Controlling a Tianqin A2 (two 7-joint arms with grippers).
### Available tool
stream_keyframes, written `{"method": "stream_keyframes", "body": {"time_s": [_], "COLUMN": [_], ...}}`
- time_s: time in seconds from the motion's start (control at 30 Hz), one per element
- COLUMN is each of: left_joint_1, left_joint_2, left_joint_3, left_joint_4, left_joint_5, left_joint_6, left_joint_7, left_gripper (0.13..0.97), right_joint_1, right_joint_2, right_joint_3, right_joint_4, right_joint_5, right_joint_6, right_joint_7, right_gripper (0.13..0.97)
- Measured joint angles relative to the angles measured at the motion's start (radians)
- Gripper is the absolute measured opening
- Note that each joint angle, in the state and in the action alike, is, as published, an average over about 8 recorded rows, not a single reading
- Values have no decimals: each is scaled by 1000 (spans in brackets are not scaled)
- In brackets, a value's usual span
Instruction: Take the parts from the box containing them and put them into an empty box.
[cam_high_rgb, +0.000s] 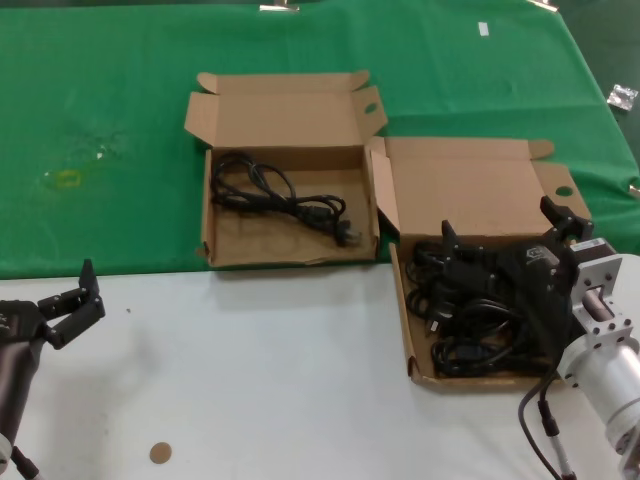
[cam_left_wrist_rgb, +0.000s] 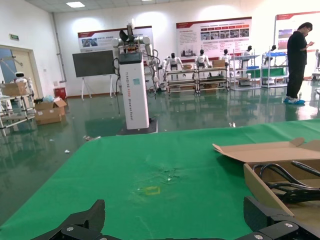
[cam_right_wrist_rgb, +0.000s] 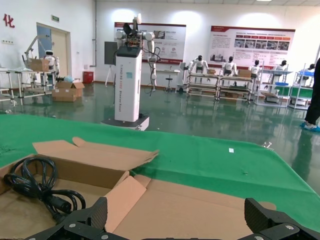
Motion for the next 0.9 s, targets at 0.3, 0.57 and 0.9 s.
{"method": "stream_keyframes", "body": {"time_s": [0.3,0.57,0.9], "left_joint_1": [0,0,0], "left_joint_2": [0,0,0], "left_joint_3": [0,0,0], "left_joint_4": [0,0,0], "left_joint_5": [0,0,0], "left_joint_6": [0,0,0], "left_joint_7": [0,0,0], "left_gripper": [966,966,966], "right_joint_1": [0,0,0], "right_joint_2": [0,0,0], "right_joint_3": [0,0,0], "right_joint_4": [0,0,0], "right_joint_5": [0,0,0], "right_joint_6": [0,0,0], "right_joint_7": [0,0,0], "right_gripper": [966,966,966]}}
